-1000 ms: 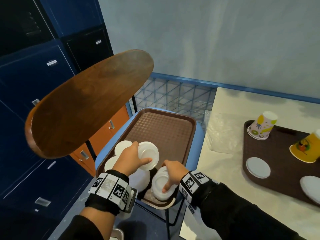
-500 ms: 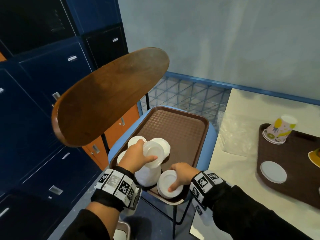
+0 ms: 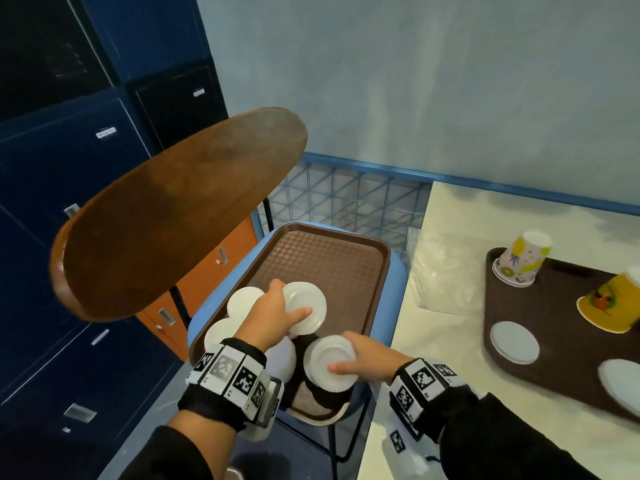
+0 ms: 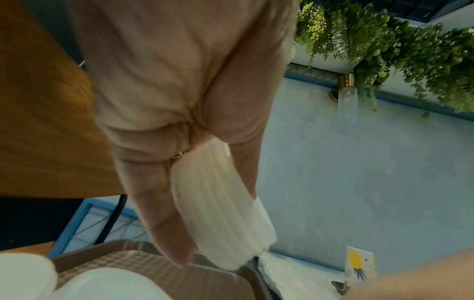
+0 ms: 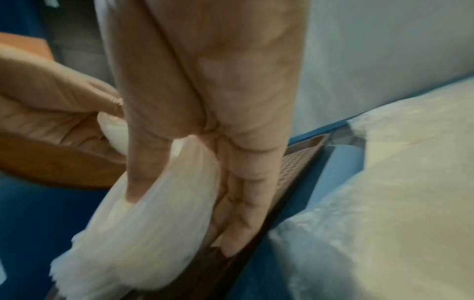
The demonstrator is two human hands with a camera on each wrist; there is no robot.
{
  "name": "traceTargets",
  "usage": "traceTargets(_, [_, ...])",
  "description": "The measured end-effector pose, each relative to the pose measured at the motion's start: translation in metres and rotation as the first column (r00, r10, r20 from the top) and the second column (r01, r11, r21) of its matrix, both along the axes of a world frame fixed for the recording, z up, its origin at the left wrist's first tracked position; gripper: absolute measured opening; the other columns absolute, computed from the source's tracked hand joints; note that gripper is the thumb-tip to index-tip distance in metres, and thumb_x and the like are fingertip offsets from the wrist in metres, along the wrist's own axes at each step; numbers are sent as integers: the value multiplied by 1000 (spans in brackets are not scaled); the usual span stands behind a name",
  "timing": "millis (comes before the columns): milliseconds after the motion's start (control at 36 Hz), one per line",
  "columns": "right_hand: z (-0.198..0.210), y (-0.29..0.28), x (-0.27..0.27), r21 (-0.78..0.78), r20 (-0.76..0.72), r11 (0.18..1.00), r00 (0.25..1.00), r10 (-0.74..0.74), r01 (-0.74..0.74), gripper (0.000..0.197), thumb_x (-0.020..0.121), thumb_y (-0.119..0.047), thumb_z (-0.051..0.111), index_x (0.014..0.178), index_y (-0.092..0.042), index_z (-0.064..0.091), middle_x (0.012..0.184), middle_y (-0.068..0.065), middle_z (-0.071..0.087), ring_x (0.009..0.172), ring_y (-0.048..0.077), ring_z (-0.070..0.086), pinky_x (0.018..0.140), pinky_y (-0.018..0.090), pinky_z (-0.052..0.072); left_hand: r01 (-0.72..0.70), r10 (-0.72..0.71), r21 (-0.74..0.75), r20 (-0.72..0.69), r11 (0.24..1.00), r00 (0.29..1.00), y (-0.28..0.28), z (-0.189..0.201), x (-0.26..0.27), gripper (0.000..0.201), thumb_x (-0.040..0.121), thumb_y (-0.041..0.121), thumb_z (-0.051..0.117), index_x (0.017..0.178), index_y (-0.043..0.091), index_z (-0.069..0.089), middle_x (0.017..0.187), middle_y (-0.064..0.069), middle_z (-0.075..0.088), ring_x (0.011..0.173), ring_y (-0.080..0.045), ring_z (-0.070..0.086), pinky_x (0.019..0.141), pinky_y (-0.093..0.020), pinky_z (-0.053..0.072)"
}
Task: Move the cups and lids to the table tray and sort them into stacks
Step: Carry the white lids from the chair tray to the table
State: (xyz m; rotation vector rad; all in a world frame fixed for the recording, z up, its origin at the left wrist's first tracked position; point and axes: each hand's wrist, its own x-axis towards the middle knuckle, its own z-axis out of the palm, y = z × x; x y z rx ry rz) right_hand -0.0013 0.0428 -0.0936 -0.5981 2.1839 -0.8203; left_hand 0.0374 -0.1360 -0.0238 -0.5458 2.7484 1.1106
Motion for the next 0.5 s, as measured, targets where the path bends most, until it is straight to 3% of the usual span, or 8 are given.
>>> traceTargets(56, [3, 21, -2, -93, 53, 981, 985, -164, 168, 48, 87, -32, 62, 126, -10, 42, 124, 10, 51, 116, 25, 52, 98, 40, 46, -24, 26, 83, -26, 996, 999, 13, 3, -8, 46, 89, 24, 60, 120, 3, 35, 119, -18, 53, 108, -35, 54, 73, -42, 54])
traceTargets(139, [7, 57, -4, -200, 212, 866, 884, -417, 457, 42, 92, -20, 54, 128, -10, 36, 118, 7, 44, 110, 24, 49, 71, 33, 54, -48, 60, 202, -54, 978, 997, 42, 5, -19, 35, 92, 21, 56, 113, 6, 32, 116, -14, 46, 105, -32, 52, 71, -45, 57])
traceTargets(167, [9, 72, -4, -220, 273, 811, 832, -482, 542, 40, 92, -18, 52, 128, -12, 35, 120, 7, 42, 110, 24, 47, 66, 30, 54, -40, 55, 227, -58, 973, 997, 55, 5, -23, 32, 92, 21, 54, 110, 7, 31, 115, -14, 46, 100, -30, 52, 64, -40, 59])
traceTargets(222, [13, 103, -5, -243, 338, 696, 731, -592, 676, 34, 92, -14, 50, 123, -14, 37, 121, 8, 43, 111, 26, 46, 67, 33, 54, -16, 34, 281, -60, 960, 998, 81, 3, -31, 28, 94, 20, 52, 106, 9, 30, 113, -14, 45, 91, -25, 52, 45, -26, 56])
traceTargets(250, [16, 121, -5, -250, 334, 652, 696, -636, 716, 31, 92, -14, 49, 121, -15, 39, 119, 8, 44, 111, 26, 47, 71, 37, 55, 8, 9, 300, -55, 954, 998, 96, 2, -35, 27, 94, 20, 51, 106, 9, 29, 112, -13, 44, 89, -23, 52, 44, -25, 54])
traceTargets(306, [20, 163, -3, -260, 290, 588, 643, -709, 766, 27, 91, -13, 49, 117, -18, 42, 116, 8, 47, 110, 26, 49, 75, 38, 54, 84, -76, 315, -37, 945, 996, 130, -1, -44, 25, 95, 20, 50, 106, 10, 29, 112, -14, 45, 91, -24, 52, 48, -28, 55])
traceTargets(361, [25, 205, 4, -268, 248, 544, 603, -758, 795, 25, 91, -15, 50, 114, -23, 43, 117, 7, 50, 110, 26, 51, 72, 33, 53, 150, -154, 341, -14, 928, 988, 166, -3, -49, 23, 96, 19, 48, 107, 9, 31, 115, -15, 44, 97, -28, 52, 51, -28, 56])
traceTargets(500, [29, 312, 31, -285, 210, 385, 449, -869, 878, 22, 92, -20, 53, 114, -20, 52, 113, 5, 56, 103, 20, 53, 67, 24, 48, 335, -371, 372, 27, 866, 928, 263, -9, -56, 22, 95, 18, 48, 112, 12, 35, 118, -14, 46, 103, -33, 53, 57, -33, 56])
